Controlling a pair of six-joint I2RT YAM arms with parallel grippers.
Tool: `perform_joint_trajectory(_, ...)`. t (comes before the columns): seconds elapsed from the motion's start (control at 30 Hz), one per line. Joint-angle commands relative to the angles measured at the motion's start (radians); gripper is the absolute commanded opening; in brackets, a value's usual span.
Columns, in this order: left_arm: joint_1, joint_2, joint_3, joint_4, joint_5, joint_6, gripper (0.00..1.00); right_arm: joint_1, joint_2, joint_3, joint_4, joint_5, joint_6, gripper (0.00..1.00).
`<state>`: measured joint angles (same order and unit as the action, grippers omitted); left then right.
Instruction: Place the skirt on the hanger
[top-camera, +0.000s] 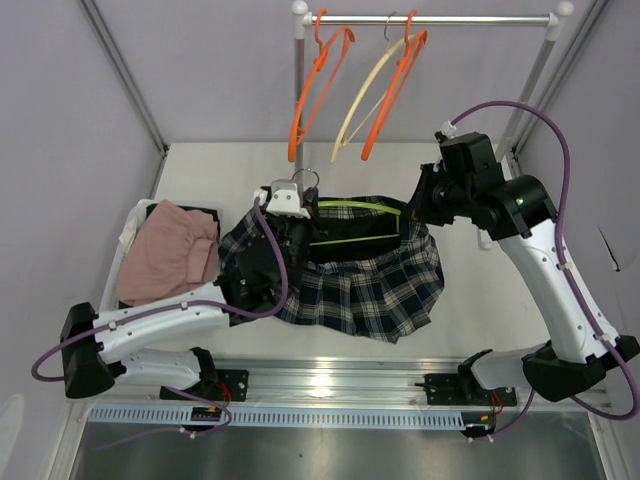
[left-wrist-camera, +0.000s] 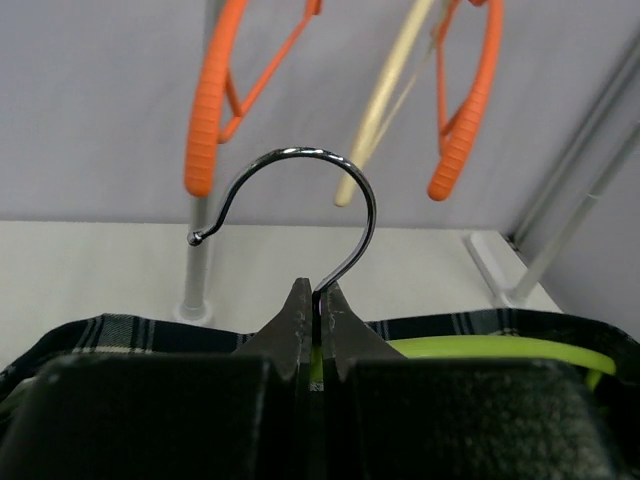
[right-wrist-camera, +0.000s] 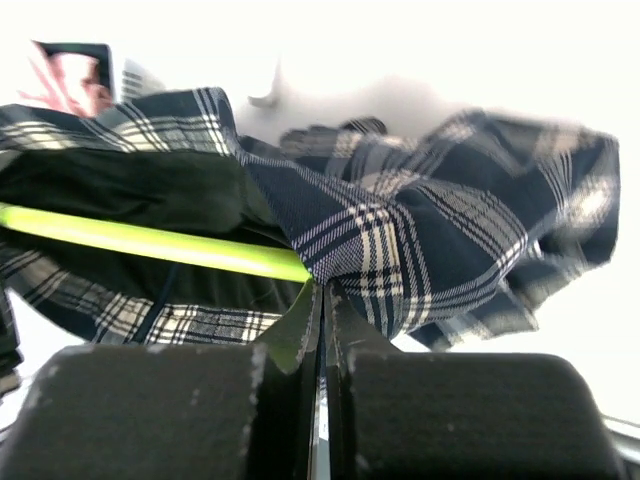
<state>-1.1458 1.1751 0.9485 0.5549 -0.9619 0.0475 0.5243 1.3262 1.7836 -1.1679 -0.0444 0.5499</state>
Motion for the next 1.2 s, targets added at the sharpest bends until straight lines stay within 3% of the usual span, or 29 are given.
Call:
perform_joint_trajectory(0.0, -0.019, 0.004, 0.094, -0.216, 0.414, -0.170, 0.00, 0.063, 0.030, 0.088, 0.111, -0.048, 0.025, 0.00)
perform_joint_trajectory(0.17, -0.005, 0.044, 0.179, -0.338, 0.590, -0.209, 0.00, 0.143, 0.054, 0.161, 0.093, 0.017, 0.038, 0.00)
perform_joint_trajectory(0.63, 0.054, 0.187, 0.340, -0.452, 0.767, -0.302, 0.00, 0.163, 0.162, 0.527, -0.073, 0.104, 0.012, 0.00)
perform_joint_trajectory(1.03, 0.055, 0.291, 0.351, -0.451, 0.830, -0.373, 0.00, 0.167, 0.156, 0.498, -0.049, 0.089, 0.007, 0.00)
perform_joint_trajectory(1.17, 0.055, 0.264, 0.387, -0.449, 0.847, -0.383, 0.00, 0.160, 0.098, 0.340, 0.003, 0.106, -0.013, 0.00)
